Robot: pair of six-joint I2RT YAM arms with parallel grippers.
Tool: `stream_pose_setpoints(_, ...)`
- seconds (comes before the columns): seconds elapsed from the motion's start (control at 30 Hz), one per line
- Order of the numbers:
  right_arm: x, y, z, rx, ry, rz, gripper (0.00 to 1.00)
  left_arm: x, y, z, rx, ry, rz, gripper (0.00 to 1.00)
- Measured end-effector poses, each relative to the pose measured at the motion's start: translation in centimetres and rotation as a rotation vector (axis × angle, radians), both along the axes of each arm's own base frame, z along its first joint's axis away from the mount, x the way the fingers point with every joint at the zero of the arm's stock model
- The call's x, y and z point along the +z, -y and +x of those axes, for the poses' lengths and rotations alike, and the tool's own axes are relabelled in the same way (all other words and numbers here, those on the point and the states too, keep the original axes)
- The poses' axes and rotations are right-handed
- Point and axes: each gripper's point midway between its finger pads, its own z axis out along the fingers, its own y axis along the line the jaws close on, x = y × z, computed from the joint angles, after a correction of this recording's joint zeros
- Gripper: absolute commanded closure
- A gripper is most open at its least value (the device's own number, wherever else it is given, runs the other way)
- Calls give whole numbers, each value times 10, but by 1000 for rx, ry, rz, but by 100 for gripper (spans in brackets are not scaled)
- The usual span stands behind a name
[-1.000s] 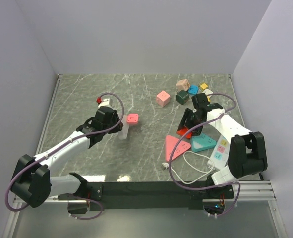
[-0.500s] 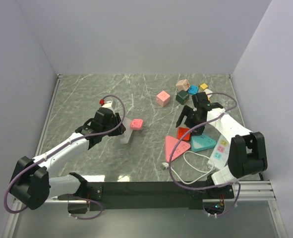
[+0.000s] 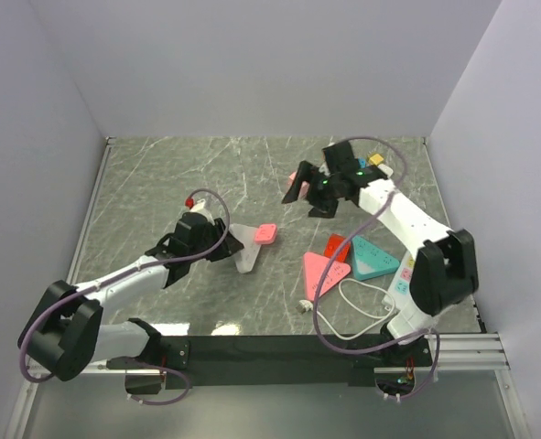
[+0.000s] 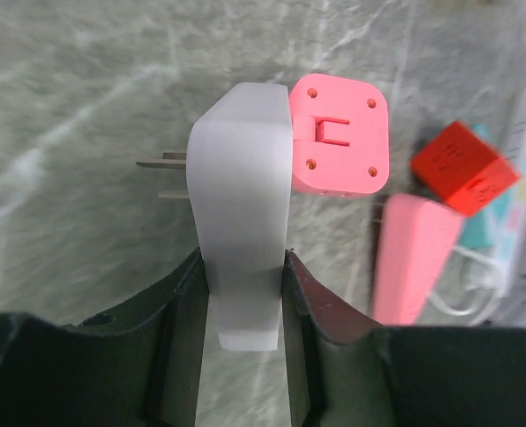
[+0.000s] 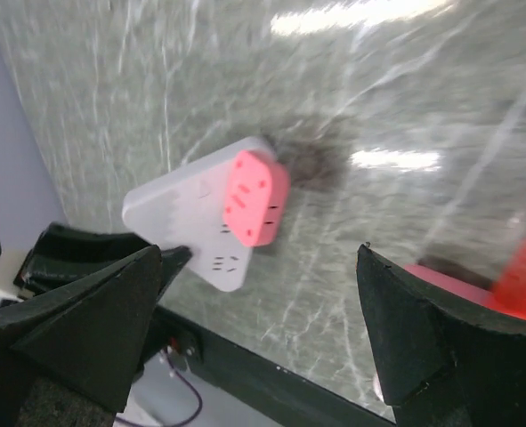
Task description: Pull the plug off the socket
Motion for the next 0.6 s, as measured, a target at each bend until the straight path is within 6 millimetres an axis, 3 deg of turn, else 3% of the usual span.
stream_pose_setpoints(0.17, -29, -36, -11, 58, -84, 14, 10, -10, 14, -4, 45, -50, -164, 99)
stream_pose_setpoints(0.43, -65, -60, -15, 9, -177, 26, 19, -14, 21, -1, 123, -107, -292, 99)
stream_pose_setpoints(0.53, -81, -66, -18, 6, -212, 9, 28, -13, 22, 1, 135, -115, -309, 100)
stream_pose_setpoints(0.6, -92, -71, -18, 9, -237, 7, 45, -13, 23, 1, 137, -117, -312, 99)
